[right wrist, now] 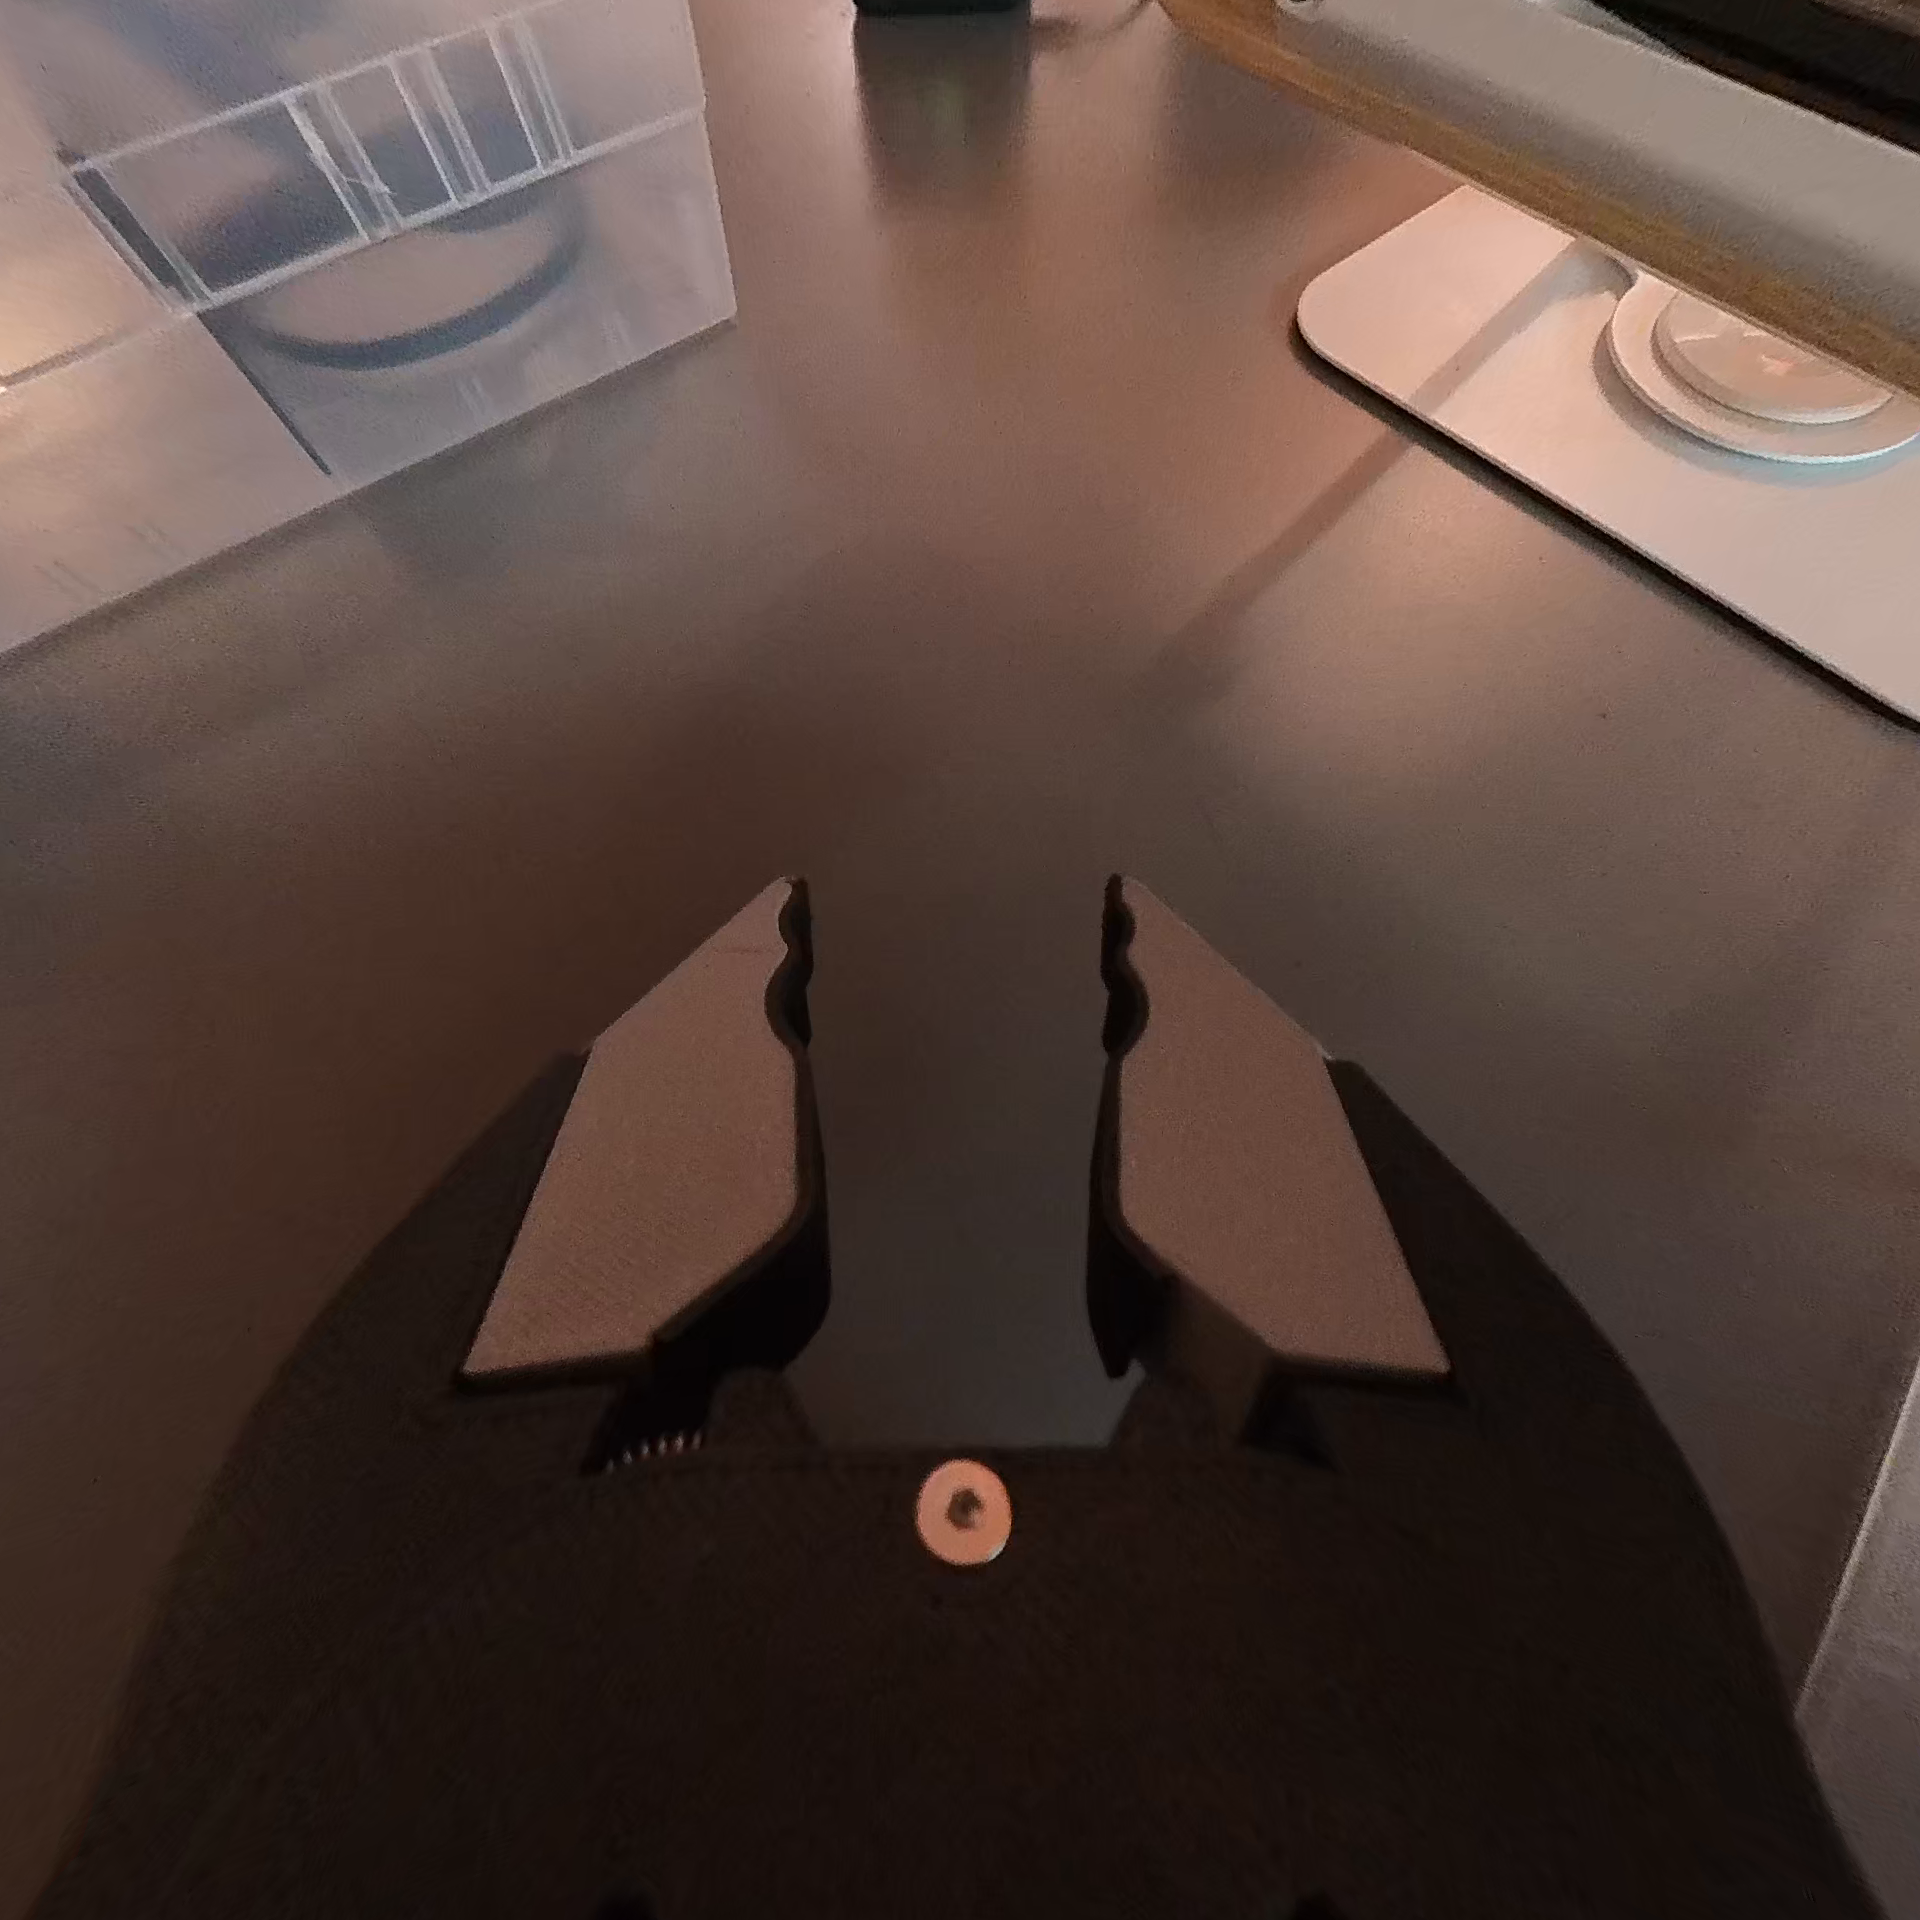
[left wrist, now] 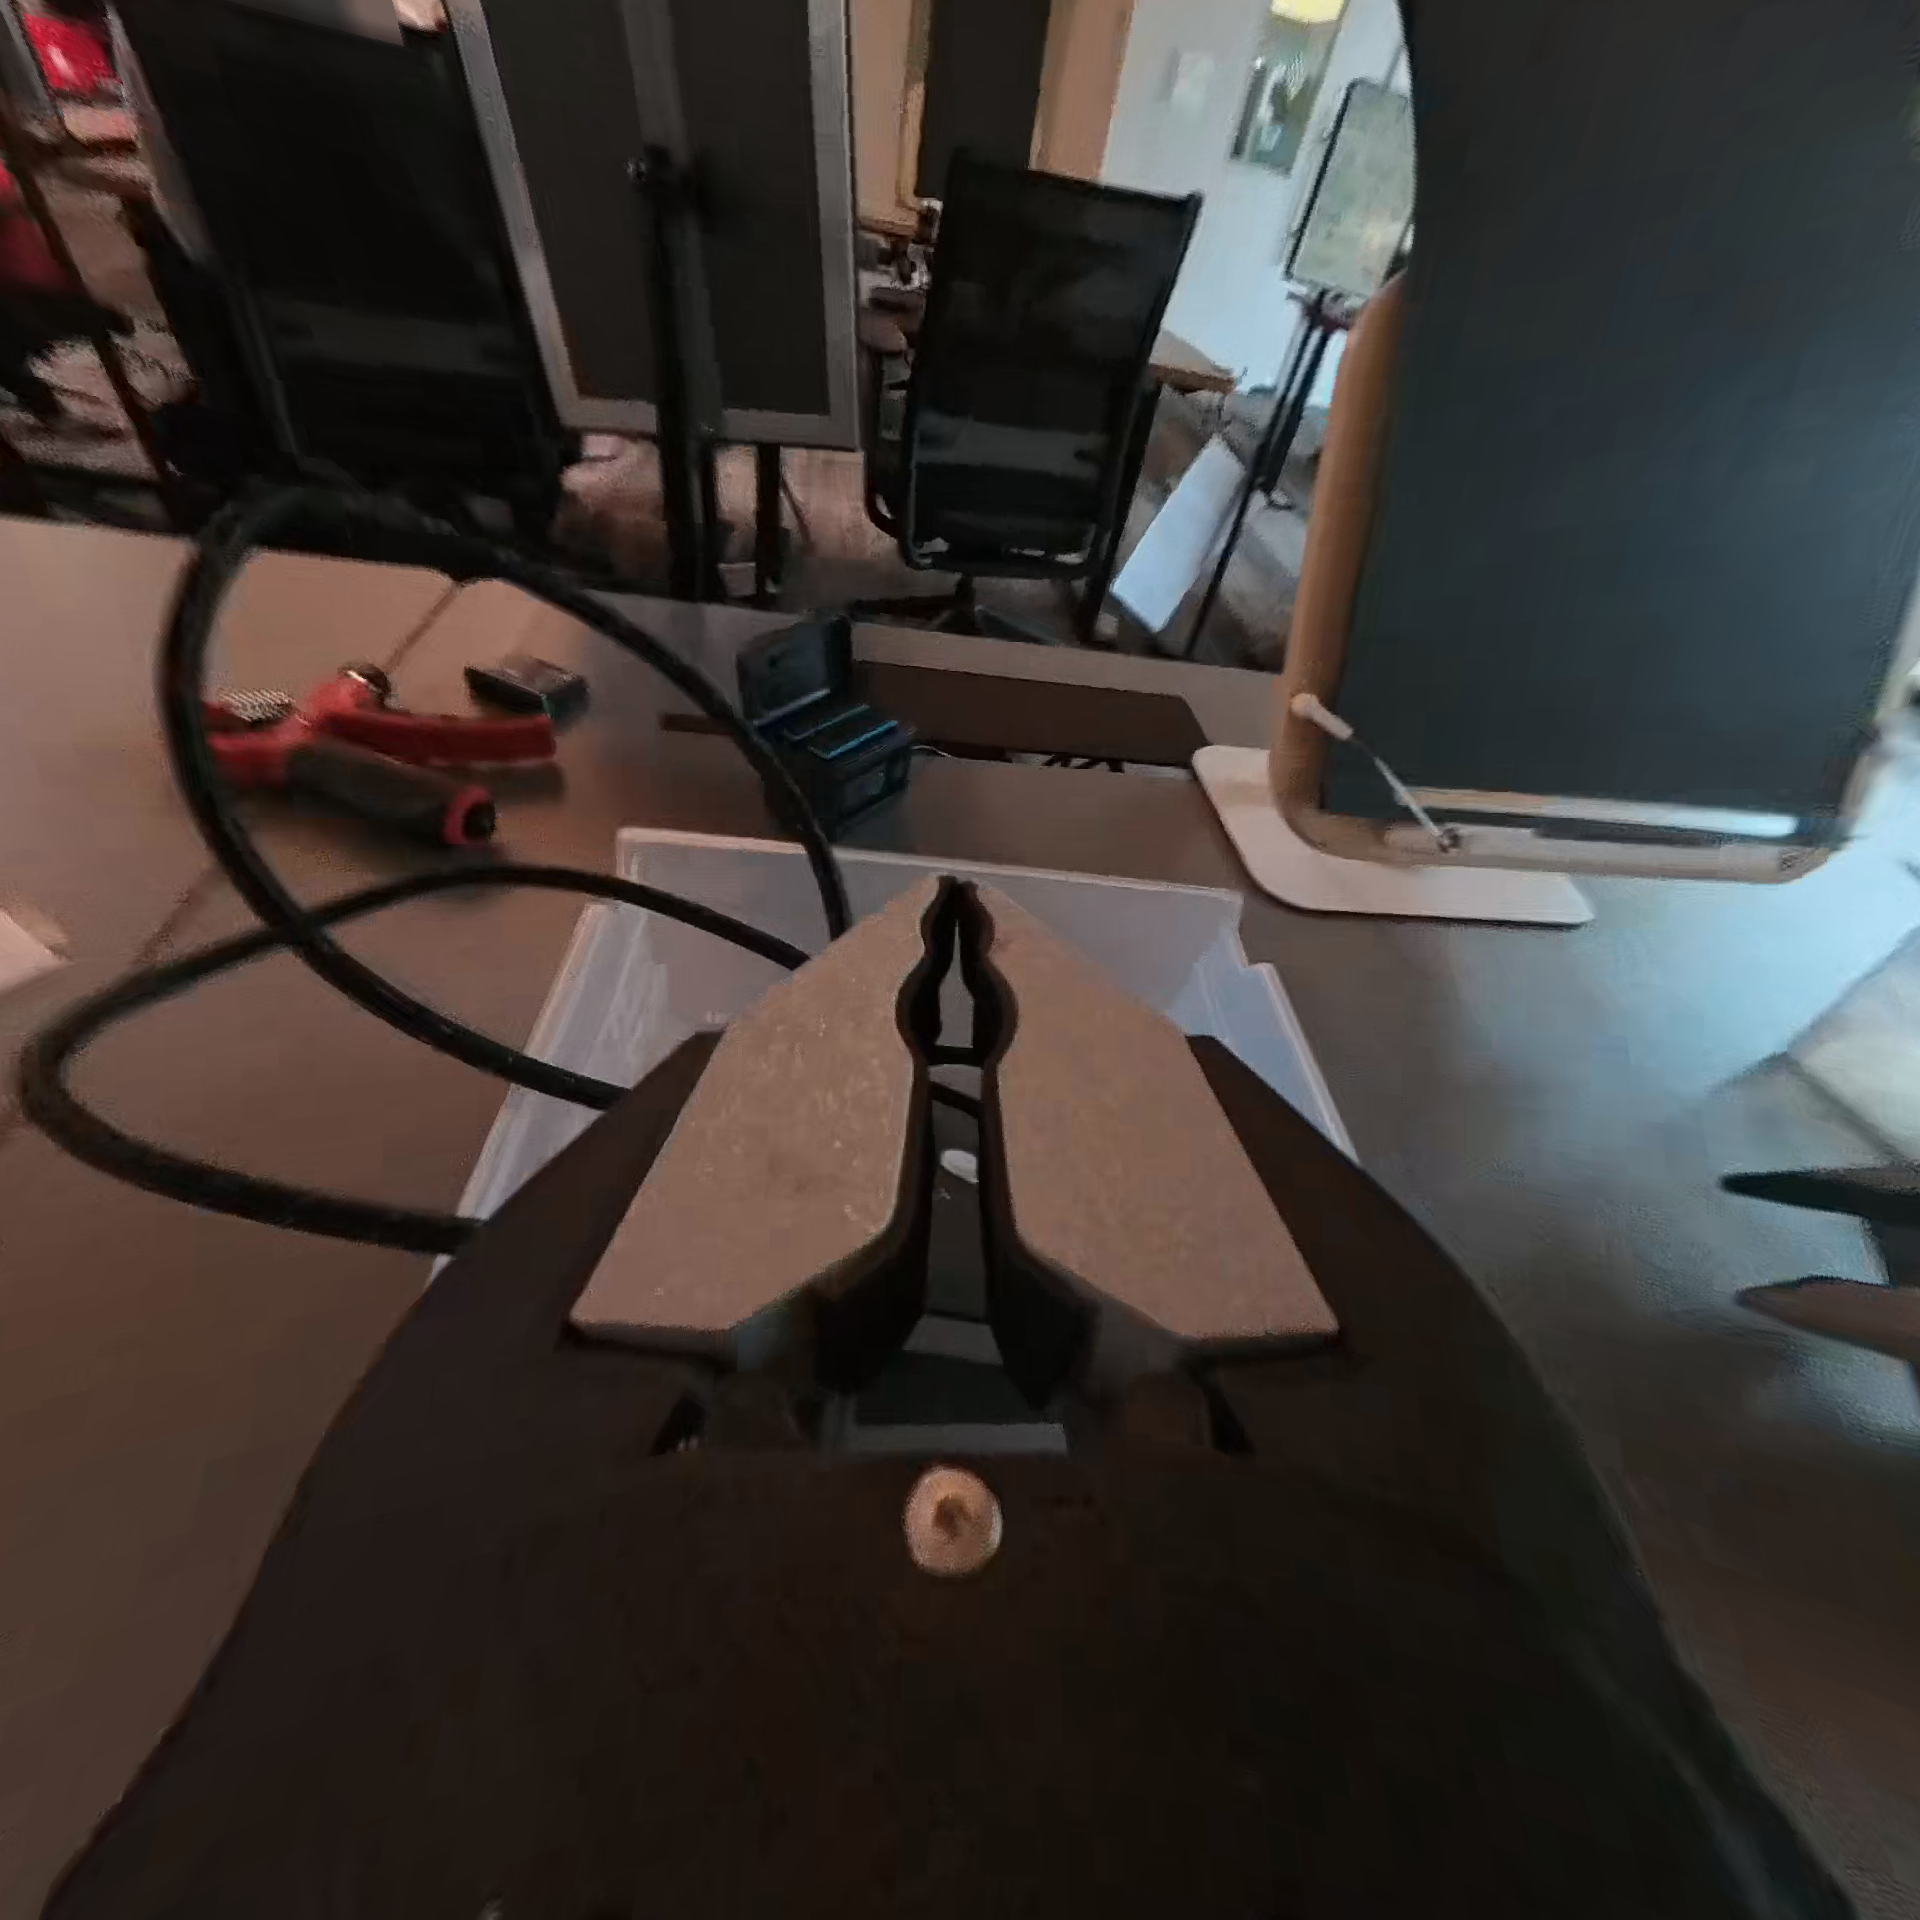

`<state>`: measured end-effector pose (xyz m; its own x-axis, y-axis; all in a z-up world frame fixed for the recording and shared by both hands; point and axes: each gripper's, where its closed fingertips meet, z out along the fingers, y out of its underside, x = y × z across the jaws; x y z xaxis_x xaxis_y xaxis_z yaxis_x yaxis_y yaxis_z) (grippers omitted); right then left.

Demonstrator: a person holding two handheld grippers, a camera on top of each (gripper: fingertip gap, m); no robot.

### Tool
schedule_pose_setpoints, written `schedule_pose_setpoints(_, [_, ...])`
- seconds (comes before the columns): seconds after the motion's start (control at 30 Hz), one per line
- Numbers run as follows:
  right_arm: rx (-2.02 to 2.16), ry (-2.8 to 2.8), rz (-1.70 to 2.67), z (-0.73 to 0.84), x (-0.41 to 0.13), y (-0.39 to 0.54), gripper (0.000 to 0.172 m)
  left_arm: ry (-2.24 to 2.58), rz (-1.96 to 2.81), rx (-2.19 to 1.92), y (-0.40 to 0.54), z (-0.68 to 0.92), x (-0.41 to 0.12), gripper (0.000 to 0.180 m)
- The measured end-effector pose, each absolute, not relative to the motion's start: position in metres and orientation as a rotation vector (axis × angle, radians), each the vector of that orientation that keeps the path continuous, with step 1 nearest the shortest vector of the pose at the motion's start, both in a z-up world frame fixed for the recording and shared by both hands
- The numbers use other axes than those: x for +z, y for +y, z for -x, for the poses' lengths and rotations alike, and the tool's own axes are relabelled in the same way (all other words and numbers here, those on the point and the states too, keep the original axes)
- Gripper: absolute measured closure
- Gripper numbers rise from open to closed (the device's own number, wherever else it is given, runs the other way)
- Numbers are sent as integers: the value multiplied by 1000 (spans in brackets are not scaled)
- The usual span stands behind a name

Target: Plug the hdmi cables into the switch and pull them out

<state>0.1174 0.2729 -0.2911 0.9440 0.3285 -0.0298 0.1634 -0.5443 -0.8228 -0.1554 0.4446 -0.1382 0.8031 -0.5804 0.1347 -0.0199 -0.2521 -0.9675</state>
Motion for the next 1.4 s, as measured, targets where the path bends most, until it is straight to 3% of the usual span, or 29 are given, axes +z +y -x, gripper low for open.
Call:
schedule_pose_setpoints(0.13, [198, -358, 2153, -118, -290, 272, 119, 459, 1809, -452, 446, 170, -136, 180])
schedule_pose_setpoints(0.17, [200, -359, 2150, -117, -290, 272, 119, 488, 1864, -460, 444, 171, -145, 164])
schedule_pose_setpoints(0.2, [206, -360, 2150, -116, -290, 273, 119, 500, 1924, -479, 443, 172, -155, 132])
schedule_pose_setpoints(0.23, [211, -361, 2152, -115, -290, 273, 119, 485, 1977, -515, 441, 172, -165, 118])
schedule_pose_setpoints(0.33, [208, -373, 2166, -113, -294, 273, 118, 344, 2059, -593, 439, 181, -186, 104])
schedule_pose_setpoints(0.4, [196, -381, 2163, -113, -293, 273, 119, 237, 2008, -631, 439, 190, -186, 108])
schedule_pose_setpoints(0.6, [211, -374, 2158, -113, -292, 272, 119, 56, 1938, -785, 448, 199, -185, 145])
schedule_pose_setpoints(0.73, [186, -379, 2153, -114, -291, 272, 119, -15, 1952, -913, 453, 192, -182, 141])
schedule_pose_setpoints(0.8, [188, -377, 2148, -114, -289, 272, 120, -50, 1966, -906, 454, 195, -184, 152])
schedule_pose_setpoints(1.0, [190, -386, 2150, -113, -290, 272, 119, -76, 1912, -946, 437, 210, -171, 127])
schedule_pose_setpoints(1.17, [176, -395, 2154, -112, -291, 271, 119, -101, 1899, -977, 427, 220, -173, 130])
schedule_pose_setpoints(1.23, [178, -389, 2153, -113, -291, 271, 120, -99, 1898, -961, 422, 219, -175, 118])
schedule_pose_setpoints(1.4, [189, -379, 2154, -113, -291, 271, 119, -83, 1912, -975, 420, 205, -183, 116])
